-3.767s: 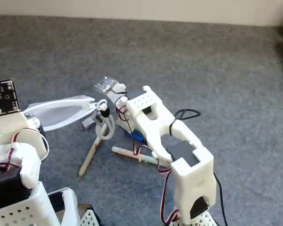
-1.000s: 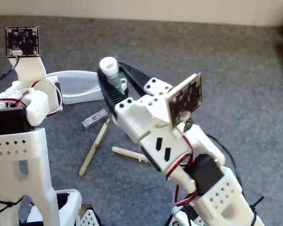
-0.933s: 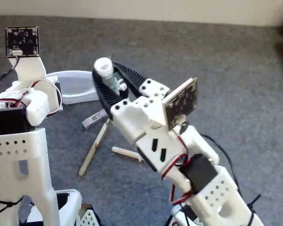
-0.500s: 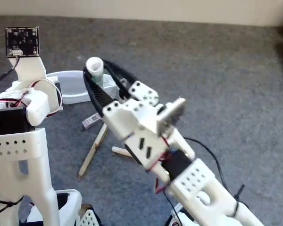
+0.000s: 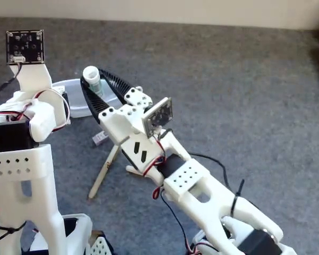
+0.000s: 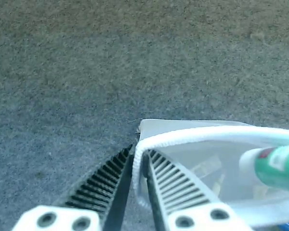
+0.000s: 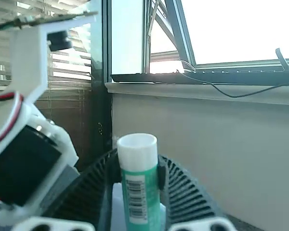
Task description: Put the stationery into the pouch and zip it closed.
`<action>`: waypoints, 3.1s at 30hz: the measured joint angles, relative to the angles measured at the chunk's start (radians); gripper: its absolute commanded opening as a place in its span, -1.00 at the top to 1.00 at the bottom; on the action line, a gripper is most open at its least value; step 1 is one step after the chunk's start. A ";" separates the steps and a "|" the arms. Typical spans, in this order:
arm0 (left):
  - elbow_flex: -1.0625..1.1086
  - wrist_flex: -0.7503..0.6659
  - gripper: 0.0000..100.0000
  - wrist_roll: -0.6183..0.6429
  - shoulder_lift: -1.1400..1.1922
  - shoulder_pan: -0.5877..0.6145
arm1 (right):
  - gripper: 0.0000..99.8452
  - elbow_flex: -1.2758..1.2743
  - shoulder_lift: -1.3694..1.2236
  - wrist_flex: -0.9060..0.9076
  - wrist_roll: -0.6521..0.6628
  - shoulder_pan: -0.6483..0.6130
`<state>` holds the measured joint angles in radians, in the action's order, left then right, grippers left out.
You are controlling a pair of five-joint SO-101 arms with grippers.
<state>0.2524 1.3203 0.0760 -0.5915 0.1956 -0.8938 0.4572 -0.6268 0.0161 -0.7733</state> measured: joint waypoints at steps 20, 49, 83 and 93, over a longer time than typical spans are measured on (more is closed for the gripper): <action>0.000 -0.002 0.98 0.000 0.008 0.000 | 0.81 -0.060 -0.049 -0.058 0.000 0.000; 0.005 -0.006 0.98 0.000 0.009 -0.005 | 0.79 -0.028 0.342 0.687 0.000 0.012; 0.008 -0.008 0.98 0.031 0.009 0.144 | 0.79 0.046 0.482 1.582 0.110 0.138; 0.008 -0.008 0.98 0.031 0.009 0.146 | 0.79 0.054 0.160 1.574 0.112 -0.009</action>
<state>0.2601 1.3126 0.1066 -0.5823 0.3414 -0.8401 0.6168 0.9475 0.1281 -0.7825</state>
